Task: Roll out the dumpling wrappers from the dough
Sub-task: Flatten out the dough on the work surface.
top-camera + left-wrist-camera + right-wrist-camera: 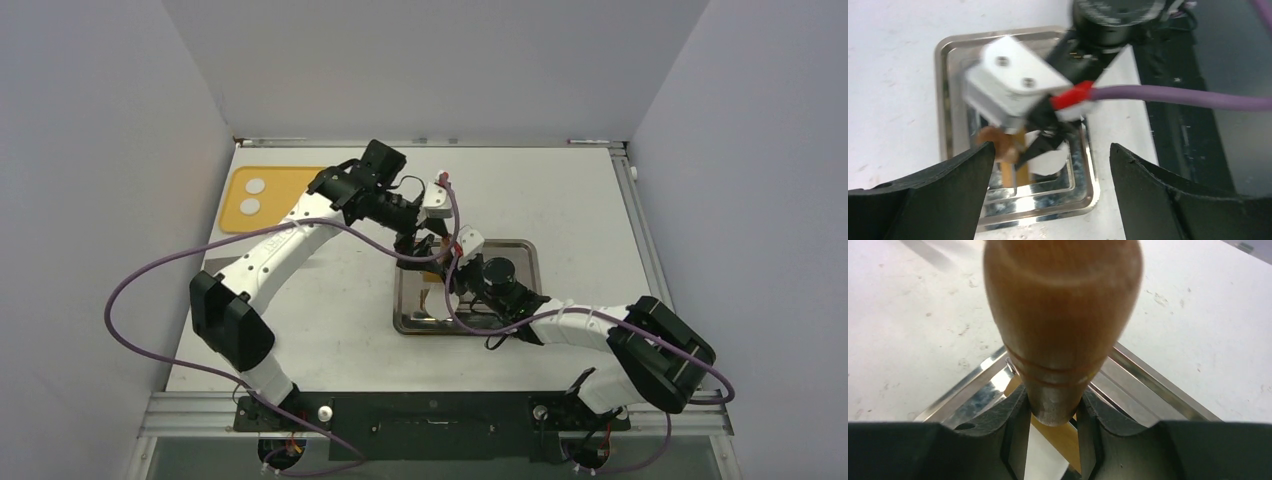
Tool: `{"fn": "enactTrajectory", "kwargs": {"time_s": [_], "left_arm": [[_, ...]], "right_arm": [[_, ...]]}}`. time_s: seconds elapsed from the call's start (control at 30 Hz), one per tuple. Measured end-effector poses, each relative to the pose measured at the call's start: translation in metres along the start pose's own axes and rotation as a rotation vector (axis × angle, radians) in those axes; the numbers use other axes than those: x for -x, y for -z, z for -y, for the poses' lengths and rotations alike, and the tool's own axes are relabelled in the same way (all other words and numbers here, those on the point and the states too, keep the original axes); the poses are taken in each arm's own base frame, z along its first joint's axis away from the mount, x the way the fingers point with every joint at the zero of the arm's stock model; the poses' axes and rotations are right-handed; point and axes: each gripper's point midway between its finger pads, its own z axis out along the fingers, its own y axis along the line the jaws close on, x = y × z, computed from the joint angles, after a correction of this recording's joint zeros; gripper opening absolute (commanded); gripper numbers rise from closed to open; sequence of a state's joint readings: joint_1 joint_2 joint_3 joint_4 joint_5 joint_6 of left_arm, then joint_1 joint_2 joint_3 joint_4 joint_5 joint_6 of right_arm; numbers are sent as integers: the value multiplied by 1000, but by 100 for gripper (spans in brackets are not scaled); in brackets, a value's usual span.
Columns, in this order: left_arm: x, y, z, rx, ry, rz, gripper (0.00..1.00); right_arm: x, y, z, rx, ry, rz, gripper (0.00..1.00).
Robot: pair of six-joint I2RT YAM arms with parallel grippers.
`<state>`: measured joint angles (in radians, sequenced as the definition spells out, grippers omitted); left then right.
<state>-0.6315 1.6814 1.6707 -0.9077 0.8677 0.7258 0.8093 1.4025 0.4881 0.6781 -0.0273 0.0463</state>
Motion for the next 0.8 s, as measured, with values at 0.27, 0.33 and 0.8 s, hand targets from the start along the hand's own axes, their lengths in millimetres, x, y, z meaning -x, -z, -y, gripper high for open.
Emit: {"fn": "enactTrajectory", "kwargs": {"time_s": [0.27, 0.33, 0.8], "left_arm": [[-5, 28, 30, -112, 68, 51, 81], [-14, 40, 24, -76, 80, 55, 81], [-101, -6, -5, 14, 92, -23, 62]], "right_arm": [[-7, 2, 17, 24, -21, -2, 8], [-7, 2, 18, 46, -28, 0, 8], [19, 5, 2, 157, -73, 88, 8]]}}
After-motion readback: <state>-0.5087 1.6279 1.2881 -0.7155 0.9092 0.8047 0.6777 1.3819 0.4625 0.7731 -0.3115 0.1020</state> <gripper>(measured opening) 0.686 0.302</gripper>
